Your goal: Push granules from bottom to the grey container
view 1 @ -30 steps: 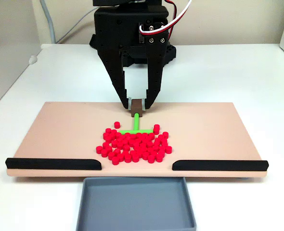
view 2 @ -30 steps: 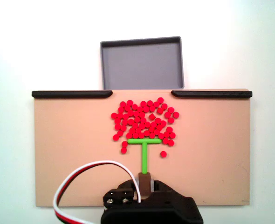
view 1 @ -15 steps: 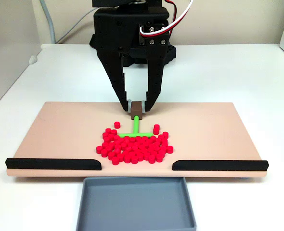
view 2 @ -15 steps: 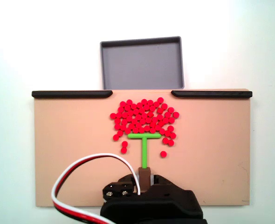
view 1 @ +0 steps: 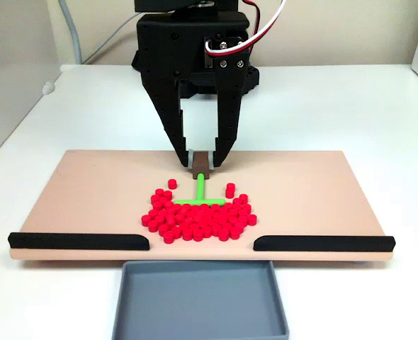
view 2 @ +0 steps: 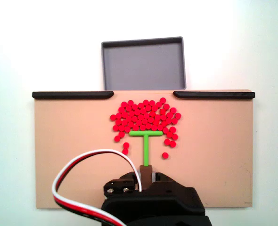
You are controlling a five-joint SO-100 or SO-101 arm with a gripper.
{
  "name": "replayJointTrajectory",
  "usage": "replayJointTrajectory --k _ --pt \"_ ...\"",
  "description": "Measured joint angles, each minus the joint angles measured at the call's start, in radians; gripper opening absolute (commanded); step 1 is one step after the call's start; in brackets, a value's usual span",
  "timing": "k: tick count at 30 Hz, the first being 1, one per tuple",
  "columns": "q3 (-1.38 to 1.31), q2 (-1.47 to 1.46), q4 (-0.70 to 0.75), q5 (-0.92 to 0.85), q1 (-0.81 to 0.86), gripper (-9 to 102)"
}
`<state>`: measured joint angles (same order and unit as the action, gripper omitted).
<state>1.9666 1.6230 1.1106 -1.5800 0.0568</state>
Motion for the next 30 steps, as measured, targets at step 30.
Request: replayJointTrajectory --k 30 --pt "-0.038 -0.005 0.009 0.0 -0.002 0"
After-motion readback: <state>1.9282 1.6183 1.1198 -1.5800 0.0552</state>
